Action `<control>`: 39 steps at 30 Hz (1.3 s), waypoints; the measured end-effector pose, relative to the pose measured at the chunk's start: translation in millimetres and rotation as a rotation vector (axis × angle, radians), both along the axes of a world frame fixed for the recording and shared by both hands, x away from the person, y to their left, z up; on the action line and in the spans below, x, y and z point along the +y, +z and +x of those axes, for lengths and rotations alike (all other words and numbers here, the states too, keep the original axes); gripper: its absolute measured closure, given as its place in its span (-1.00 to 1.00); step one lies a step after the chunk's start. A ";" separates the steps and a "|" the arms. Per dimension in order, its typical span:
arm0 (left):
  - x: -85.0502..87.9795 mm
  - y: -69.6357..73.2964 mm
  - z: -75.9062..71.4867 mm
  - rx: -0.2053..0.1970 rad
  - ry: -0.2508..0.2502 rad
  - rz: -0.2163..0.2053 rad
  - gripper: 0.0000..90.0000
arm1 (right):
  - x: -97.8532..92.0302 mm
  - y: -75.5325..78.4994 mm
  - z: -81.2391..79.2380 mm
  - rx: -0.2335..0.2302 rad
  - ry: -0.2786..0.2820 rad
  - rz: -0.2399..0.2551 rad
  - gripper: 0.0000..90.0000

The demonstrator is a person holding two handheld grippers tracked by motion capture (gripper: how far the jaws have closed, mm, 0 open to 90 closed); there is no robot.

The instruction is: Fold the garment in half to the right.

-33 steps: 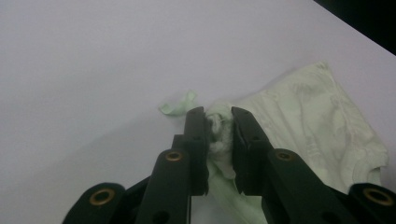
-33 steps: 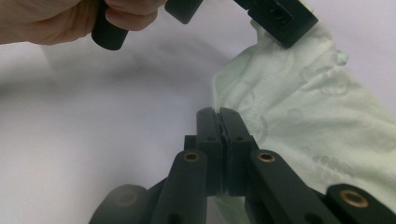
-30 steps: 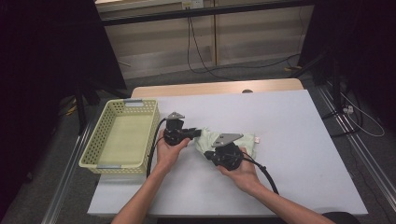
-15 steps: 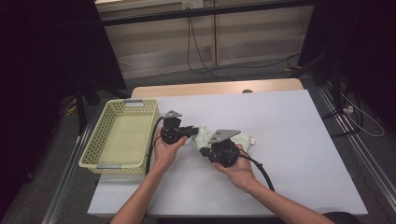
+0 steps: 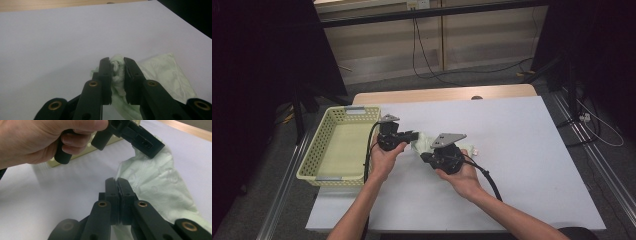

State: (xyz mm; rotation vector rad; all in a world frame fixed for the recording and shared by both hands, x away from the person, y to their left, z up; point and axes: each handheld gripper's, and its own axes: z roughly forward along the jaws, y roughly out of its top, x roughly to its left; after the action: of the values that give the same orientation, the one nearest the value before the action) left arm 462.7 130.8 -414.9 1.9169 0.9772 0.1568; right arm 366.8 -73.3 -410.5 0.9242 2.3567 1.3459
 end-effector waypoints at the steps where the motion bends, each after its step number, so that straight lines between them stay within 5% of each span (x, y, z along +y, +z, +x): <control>1: 1.4 0.6 0.1 -0.001 0.006 0.001 0.73 | 0.7 0.4 0.5 0.001 0.001 0.001 0.97; 11: 12.0 3.6 0.2 0.003 0.037 0.004 0.73 | 9.1 -1.0 5.3 0.012 -0.002 0.046 0.97; 20: 8.3 -3.1 3.7 0.034 0.037 0.025 0.73 | 13.5 -14.9 4.4 0.025 -0.007 0.017 0.97; 39: -13.9 -6.0 3.0 0.032 0.031 0.048 0.72 | 0.0 -21.7 2.1 0.064 -0.026 0.051 0.95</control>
State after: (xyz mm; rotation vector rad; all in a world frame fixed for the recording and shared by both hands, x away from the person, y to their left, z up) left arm 465.7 116.9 -420.8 1.9543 1.0336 0.1692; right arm 368.9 -73.3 -432.2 1.0234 2.3583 1.3919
